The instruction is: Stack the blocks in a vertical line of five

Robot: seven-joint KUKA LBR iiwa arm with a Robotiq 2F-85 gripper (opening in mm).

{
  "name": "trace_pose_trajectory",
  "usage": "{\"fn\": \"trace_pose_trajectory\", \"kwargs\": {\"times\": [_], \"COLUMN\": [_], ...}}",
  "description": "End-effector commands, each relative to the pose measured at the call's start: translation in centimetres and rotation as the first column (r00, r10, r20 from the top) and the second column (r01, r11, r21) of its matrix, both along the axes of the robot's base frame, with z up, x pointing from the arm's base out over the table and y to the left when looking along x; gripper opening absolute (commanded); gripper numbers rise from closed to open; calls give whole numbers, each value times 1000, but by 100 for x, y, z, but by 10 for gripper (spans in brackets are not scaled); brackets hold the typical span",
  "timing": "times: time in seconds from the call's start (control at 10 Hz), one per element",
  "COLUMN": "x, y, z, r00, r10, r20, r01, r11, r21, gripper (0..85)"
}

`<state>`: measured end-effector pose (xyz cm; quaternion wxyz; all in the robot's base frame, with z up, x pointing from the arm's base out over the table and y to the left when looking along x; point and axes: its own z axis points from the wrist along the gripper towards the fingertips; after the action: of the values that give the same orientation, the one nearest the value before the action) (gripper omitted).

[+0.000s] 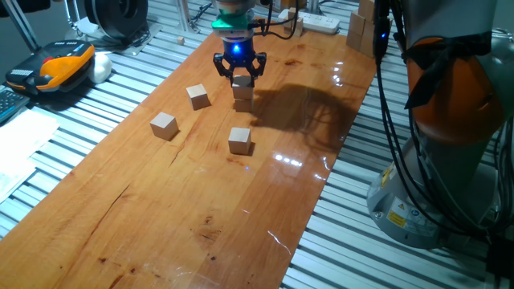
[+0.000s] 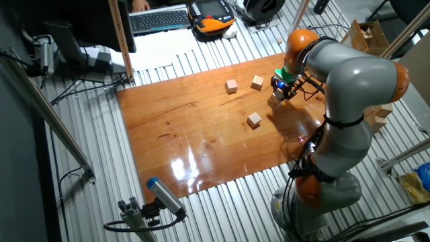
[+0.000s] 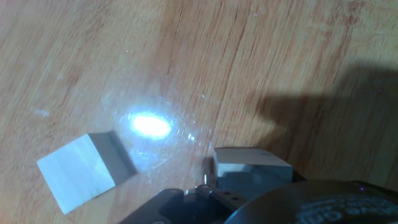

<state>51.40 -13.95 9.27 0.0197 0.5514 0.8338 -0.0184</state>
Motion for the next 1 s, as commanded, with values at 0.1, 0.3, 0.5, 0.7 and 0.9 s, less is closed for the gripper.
{"fn": "trace_pose_trajectory", "kwargs": {"times": [0.1,0.3,0.5,0.7,0.9], "x": [0,-1,-1,-5,-9], "y": [2,3,2,-1,-3], "z": [-2,-3,-4,-4,-3], "r00": [1000,1000,1000,1000,1000], "r10": [-3,-6,-8,-8,-11], "r20": [0,-1,-2,-2,-1], "r01": [3,6,8,8,11], "r11": [1000,1000,1000,1000,1000], "r21": [1,0,0,1,3], "gripper": [170,170,170,340,340]}}
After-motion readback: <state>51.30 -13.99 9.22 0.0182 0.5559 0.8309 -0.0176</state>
